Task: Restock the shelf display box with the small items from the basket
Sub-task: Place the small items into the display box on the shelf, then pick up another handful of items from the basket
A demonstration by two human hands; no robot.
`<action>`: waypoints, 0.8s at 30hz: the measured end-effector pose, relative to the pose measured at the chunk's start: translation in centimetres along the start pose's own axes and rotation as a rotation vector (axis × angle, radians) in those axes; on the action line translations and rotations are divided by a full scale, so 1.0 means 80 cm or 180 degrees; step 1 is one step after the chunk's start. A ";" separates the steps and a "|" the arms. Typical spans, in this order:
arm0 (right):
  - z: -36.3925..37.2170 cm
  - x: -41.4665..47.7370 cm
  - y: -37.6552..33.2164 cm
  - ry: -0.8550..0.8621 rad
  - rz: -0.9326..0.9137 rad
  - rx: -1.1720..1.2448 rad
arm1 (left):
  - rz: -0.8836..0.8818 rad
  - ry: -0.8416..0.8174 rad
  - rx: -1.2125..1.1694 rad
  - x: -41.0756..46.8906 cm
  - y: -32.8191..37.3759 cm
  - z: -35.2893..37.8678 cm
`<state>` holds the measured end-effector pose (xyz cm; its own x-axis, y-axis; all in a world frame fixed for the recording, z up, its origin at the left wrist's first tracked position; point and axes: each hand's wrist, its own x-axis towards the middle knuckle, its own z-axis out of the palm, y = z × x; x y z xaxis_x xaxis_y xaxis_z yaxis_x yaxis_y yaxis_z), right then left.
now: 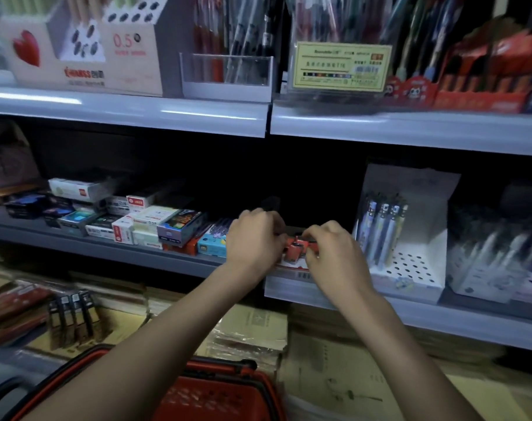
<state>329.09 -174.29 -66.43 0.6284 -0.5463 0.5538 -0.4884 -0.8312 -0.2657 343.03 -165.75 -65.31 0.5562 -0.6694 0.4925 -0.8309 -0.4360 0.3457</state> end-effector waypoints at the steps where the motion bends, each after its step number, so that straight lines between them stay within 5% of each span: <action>1: 0.000 -0.002 -0.005 -0.0006 0.0002 -0.0014 | 0.0101 0.0021 0.0097 -0.008 -0.002 -0.009; 11: 0.004 -0.055 -0.077 -0.0364 -0.0376 -0.0117 | 0.0160 -0.0586 0.0848 -0.126 -0.076 -0.087; 24: 0.057 -0.167 -0.156 -0.1932 -0.1118 -0.0025 | -0.0124 -0.1230 0.1136 -0.319 -0.218 -0.103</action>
<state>329.55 -157.08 -74.10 0.9757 -0.2085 0.0666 -0.1973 -0.9696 -0.1448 343.47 -136.12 -77.31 0.5960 -0.7923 0.1309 -0.8012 -0.5975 0.0311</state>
